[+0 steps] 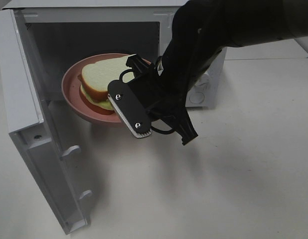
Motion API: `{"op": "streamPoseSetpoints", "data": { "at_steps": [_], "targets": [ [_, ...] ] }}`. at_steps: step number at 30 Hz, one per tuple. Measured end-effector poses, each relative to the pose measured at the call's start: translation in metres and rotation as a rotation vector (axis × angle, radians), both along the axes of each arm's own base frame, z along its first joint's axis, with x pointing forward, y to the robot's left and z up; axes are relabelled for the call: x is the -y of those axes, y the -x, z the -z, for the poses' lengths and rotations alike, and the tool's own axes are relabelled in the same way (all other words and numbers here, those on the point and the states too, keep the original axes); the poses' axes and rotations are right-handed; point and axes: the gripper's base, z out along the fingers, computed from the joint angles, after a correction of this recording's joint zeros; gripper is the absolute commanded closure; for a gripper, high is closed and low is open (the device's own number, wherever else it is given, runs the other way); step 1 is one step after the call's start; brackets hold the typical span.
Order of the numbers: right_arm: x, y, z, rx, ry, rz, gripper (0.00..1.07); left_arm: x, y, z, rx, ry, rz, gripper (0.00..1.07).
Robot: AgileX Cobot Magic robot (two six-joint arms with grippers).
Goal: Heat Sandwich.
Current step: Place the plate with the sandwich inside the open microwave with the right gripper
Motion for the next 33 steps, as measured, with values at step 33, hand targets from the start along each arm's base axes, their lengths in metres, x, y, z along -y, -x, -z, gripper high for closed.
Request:
{"op": "streamPoseSetpoints", "data": {
  "at_steps": [33],
  "targets": [
    [-0.050,-0.072,0.007,-0.032,0.022,0.081,1.06,0.000,0.000,0.000,0.000,0.000,0.000,0.09]
  ]
}}
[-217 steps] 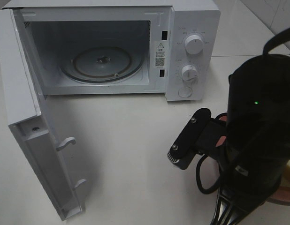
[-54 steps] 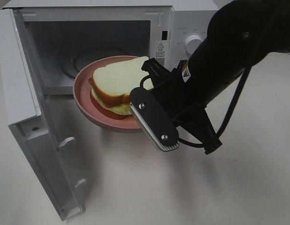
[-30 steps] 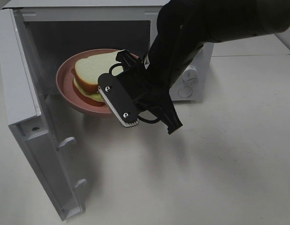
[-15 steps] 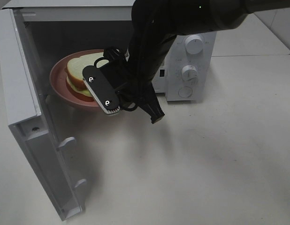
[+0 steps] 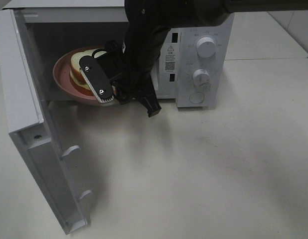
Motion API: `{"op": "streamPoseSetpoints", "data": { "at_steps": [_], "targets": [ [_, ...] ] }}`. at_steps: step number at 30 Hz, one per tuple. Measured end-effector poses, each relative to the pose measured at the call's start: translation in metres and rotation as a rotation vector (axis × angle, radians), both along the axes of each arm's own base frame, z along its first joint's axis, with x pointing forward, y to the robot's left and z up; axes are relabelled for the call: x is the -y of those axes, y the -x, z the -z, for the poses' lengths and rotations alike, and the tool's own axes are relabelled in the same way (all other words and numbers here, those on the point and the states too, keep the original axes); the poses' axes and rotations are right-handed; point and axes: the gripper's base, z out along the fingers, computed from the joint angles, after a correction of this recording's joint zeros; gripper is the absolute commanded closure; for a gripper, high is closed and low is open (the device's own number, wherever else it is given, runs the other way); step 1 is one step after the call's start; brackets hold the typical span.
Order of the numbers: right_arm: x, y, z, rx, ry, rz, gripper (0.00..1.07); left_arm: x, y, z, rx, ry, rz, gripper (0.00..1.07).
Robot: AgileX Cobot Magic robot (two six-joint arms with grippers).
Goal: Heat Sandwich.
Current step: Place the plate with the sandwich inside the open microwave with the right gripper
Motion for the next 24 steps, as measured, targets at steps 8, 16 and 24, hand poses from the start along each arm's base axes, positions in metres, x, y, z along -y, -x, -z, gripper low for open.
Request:
{"op": "streamPoseSetpoints", "data": {
  "at_steps": [8,16,24],
  "targets": [
    [-0.011,-0.019,-0.004,0.033,-0.022,0.055,1.06,-0.001,0.000,0.000,0.000,-0.007,-0.005,0.09],
    [-0.020,-0.032,0.002,0.051,-0.032,0.069,1.06,-0.001,0.000,0.000,0.000,-0.009,-0.006,0.09],
    [-0.019,-0.045,0.009,0.057,-0.044,0.107,1.06,-0.001,0.000,0.000,0.000,-0.009,-0.006,0.09]
  ]
}}
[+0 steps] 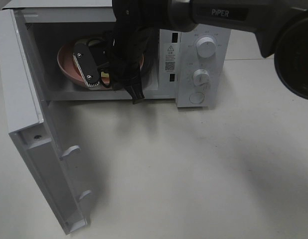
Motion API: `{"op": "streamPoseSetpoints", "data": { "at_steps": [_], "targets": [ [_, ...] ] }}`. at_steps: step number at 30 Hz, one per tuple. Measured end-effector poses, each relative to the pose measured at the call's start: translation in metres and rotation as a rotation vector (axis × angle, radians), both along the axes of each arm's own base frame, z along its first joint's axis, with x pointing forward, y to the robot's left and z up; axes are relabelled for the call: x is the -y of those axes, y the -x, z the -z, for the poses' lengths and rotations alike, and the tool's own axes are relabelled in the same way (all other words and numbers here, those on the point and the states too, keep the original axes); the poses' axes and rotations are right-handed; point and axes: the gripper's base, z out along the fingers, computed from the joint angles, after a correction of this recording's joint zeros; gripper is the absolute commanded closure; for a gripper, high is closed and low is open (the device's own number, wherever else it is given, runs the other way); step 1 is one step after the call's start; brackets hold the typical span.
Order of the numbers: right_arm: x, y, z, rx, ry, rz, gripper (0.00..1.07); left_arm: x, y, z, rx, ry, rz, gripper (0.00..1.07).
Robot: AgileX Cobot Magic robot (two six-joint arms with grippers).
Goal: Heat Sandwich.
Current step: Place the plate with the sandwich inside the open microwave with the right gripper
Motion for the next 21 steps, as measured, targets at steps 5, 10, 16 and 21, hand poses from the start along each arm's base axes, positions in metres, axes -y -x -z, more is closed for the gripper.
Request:
{"op": "streamPoseSetpoints", "data": {
  "at_steps": [5,10,16,21],
  "targets": [
    [0.000,-0.008,0.006,-0.001,-0.011,0.029,1.05,0.000,0.000,0.000,0.000,-0.001,-0.001,0.09],
    [0.002,-0.016,0.013,-0.005,-0.024,0.067,1.03,0.000,0.000,0.000,0.000,-0.002,-0.001,0.09],
    [0.005,-0.020,0.016,-0.001,-0.025,0.075,0.98,0.000,0.000,0.000,0.000,-0.002,-0.001,0.09],
    [0.003,-0.022,0.014,0.020,-0.044,0.072,0.80,0.000,0.000,0.000,0.000,-0.002,-0.001,0.09]
  ]
}}
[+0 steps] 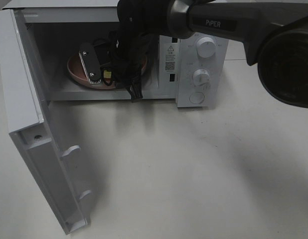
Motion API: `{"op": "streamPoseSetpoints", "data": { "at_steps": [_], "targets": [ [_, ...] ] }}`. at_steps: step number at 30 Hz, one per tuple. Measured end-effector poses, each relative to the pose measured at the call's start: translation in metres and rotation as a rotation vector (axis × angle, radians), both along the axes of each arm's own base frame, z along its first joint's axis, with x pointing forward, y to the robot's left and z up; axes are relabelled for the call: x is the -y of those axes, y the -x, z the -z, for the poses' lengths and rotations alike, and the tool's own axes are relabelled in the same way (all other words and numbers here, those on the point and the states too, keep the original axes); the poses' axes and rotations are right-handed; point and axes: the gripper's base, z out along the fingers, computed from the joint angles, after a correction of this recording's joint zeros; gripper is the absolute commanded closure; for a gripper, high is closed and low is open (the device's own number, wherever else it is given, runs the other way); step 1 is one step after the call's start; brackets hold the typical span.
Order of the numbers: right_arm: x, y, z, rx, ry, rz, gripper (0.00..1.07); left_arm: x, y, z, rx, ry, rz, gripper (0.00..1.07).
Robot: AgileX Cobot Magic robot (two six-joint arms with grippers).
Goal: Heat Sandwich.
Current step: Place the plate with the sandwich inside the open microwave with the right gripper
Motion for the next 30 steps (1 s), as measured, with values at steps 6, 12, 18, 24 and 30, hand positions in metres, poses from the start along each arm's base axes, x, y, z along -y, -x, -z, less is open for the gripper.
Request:
{"op": "streamPoseSetpoints", "data": {
  "at_steps": [6,12,18,24,30],
  "targets": [
    [-0.001,-0.001,-0.002,0.005,-0.026,0.030,0.45,0.000,0.000,0.000,0.000,0.000,0.000,0.09],
    [-0.001,-0.001,-0.002,-0.015,-0.059,0.092,0.26,0.000,0.000,0.000,0.000,0.000,0.000,0.09],
    [0.000,0.005,-0.006,-0.038,-0.102,0.120,0.28,0.000,0.000,0.000,0.000,-0.002,-0.001,0.09],
    [0.006,0.013,-0.010,-0.024,-0.121,0.118,0.29,0.000,0.000,0.000,0.000,-0.002,-0.001,0.09],
    [0.014,0.023,-0.019,-0.003,-0.140,0.113,0.31,0.000,0.000,0.000,0.000,-0.002,-0.001,0.09]
  ]
}}
